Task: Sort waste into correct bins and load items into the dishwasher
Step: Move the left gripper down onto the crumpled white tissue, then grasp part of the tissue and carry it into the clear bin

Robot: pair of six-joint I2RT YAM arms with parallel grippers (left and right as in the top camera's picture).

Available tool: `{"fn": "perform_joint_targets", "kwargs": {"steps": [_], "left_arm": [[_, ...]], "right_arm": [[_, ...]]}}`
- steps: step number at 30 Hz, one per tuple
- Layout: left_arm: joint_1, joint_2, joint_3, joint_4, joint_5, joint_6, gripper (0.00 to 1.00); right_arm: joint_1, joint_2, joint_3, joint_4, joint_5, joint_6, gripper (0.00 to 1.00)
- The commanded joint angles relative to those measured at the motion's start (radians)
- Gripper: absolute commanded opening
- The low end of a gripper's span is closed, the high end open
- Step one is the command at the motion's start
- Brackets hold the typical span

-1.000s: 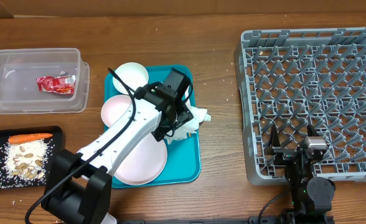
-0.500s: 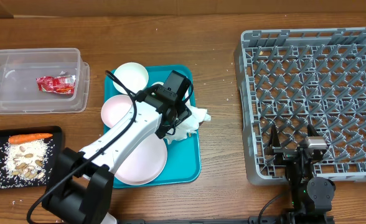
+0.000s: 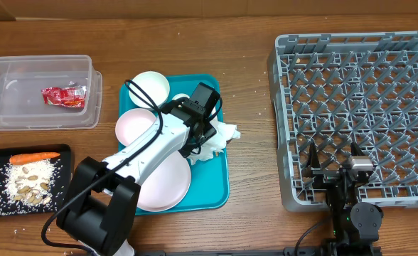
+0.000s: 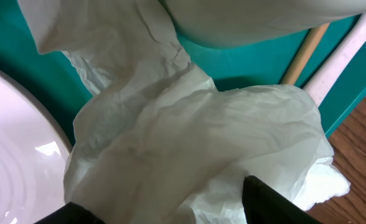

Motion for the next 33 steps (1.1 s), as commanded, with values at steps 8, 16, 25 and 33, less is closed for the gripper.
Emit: {"fn": "perform_joint_targets", "kwargs": {"steps": [8,16,25,33], "left_arm": [[-0.002,-0.003,0.03,-0.012,-0.026,0.048,0.25],[-0.002,-0.019,0.095,-0.092,0.018,0.093,0.04],[-0.002,-0.122,0.224,-0.219,0.09,0.159,0.04],[0.018,-0.262,0.233,-0.218,0.148,0.172,0.04]], "right_arm": [[0.006,-0.007,-0.011,0.007,-0.003,-0.003,1.0],[0.006,-0.007,-0.011,0.007,-0.003,-0.003,1.0],[0.006,-0.007,-0.011,0.007,-0.003,-0.004,1.0],[0.006,-0.007,-0.011,0.007,-0.003,-0.003,1.0]]}}
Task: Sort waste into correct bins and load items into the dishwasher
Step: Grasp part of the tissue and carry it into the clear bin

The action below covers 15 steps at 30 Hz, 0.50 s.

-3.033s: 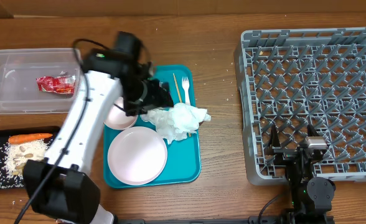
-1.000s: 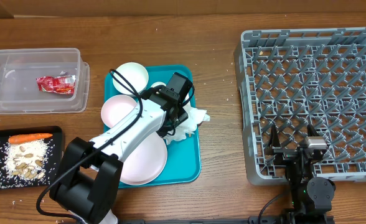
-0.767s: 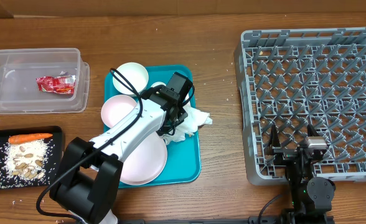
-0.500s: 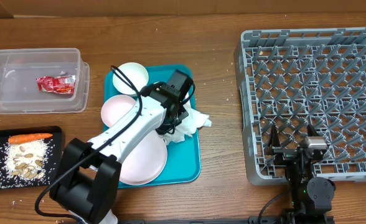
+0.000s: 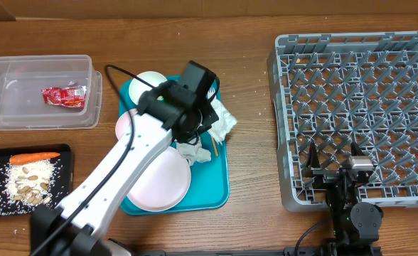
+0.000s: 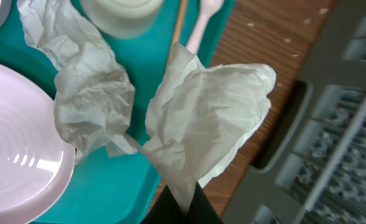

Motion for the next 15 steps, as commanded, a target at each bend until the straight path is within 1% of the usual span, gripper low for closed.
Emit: {"fn": "perform_joint_targets", "kwargs": {"steps": [1,4,7,12,15], "left_arm": [[0.023,-0.073,0.02,-0.004,0.03,0.026,0.04],[0.071,-0.116,0.02,-0.004,0.014,0.026,0.04],[0.155,-0.145,0.02,-0.005,-0.028,0.027,0.04],[0.334,-0.155,0.02,-0.002,-0.061,0.037,0.04],[0.463,-0.153,0.019,0.02,-0.079,0.038,0.04]], "right_arm": [[0.006,-0.007,-0.011,0.008,-0.004,-0.003,1.0],[0.006,-0.007,-0.011,0.008,-0.004,-0.003,1.0],[0.006,-0.007,-0.011,0.008,-0.004,-0.003,1.0],[0.006,-0.007,-0.011,0.008,-0.004,-0.003,1.0],[0.006,-0.007,-0.011,0.008,-0.004,-0.003,1.0]]}}
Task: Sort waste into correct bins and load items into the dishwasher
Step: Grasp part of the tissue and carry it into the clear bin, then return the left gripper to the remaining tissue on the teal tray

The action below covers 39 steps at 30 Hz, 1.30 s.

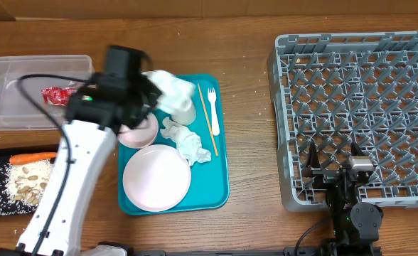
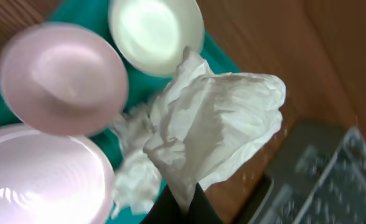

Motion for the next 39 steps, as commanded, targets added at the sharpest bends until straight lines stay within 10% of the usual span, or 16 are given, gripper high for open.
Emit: {"fn": "perform_joint_targets", "kwargs": {"steps": [1,19,21,25,33,39], "left_arm": [[0.147,-0.016,0.019,0.029,-0.061,0.023,0.04],[0.56,0.117,0.018,0.226,-0.317,0.102,0.06],[0.563,0.163,0.018,0.245,-0.317,0.113,0.15],[0.564,0.226,0.018,0.281,-0.316,0.119,0.79],[0.56,0.175,0.029,0.28,-0.266,0.261,0.92],[0.558,0.026,0.029,0.234,0.03,0.274,0.95]], "right_arm": [[0.006,-0.007,-0.011,0.008,-0.003,-0.003,1.0],[0.006,-0.007,-0.011,0.008,-0.003,-0.003,1.0],[0.006,-0.007,-0.011,0.008,-0.003,-0.003,1.0],[0.006,-0.007,-0.011,0.008,-0.003,-0.003,1.0],[0.006,-0.007,-0.011,0.008,-0.003,-0.003,1.0],[0.006,-0.007,-0.011,0.008,-0.003,-0.003,1.0]]}}
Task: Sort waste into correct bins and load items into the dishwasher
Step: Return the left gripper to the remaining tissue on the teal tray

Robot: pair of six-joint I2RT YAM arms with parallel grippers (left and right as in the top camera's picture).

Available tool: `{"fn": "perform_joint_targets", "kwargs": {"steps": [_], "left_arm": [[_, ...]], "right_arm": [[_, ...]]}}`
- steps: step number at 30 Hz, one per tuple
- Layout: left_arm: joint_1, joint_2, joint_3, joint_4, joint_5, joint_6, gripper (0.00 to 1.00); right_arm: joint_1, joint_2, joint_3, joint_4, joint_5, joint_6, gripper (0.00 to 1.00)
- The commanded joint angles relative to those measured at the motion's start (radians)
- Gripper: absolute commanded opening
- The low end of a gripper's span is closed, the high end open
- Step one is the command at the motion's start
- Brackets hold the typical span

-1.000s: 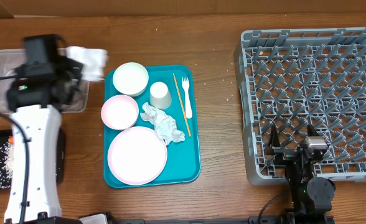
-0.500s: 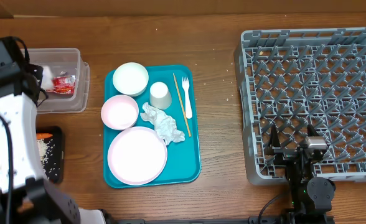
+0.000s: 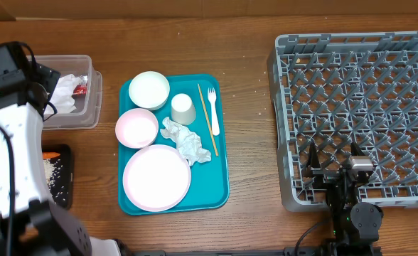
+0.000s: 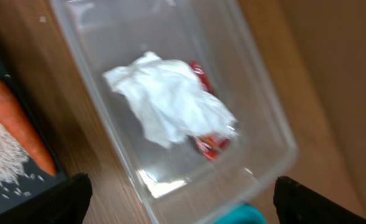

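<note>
A crumpled white napkin (image 4: 168,103) lies in the clear plastic bin (image 3: 88,114), on top of a red wrapper (image 4: 209,145). My left gripper (image 4: 182,199) hangs open above that bin with nothing between its fingers. On the teal tray (image 3: 220,181) sit a second crumpled napkin (image 3: 185,140), a white bowl (image 3: 148,89), a pink bowl (image 3: 137,127), a large pink plate (image 3: 156,178), a cup (image 3: 183,109), a chopstick (image 3: 207,119) and a white fork (image 3: 213,109). The grey dish rack (image 3: 358,107) stands at the right. My right gripper (image 3: 335,173) rests at the rack's front edge; its state is unclear.
A black tray (image 4: 9,180) with rice and a carrot (image 4: 18,124) lies in front of the clear bin at the left edge. Bare wooden table separates the teal tray from the rack.
My left gripper was shut on a napkin beside the bowls. It now hangs open over the clear bin at the far left, and the napkin lies inside on the red wrapper.
My left gripper was open, low over the crumpled napkins on the teal tray. Then it was shut on one napkin, held above the tray's right side, then near the bowls. Now that napkin lies in the clear bin and one napkin stays on the tray.
</note>
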Motion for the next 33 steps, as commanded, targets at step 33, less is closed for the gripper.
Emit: {"fn": "perform_joint_targets", "kwargs": {"steps": [33], "left_arm": [[-0.919,0.146,-0.071,-0.275,0.245,-0.058,0.88]], "right_arm": [[0.005,-0.007,-0.011,0.007,-0.003,-0.004,1.0]]}}
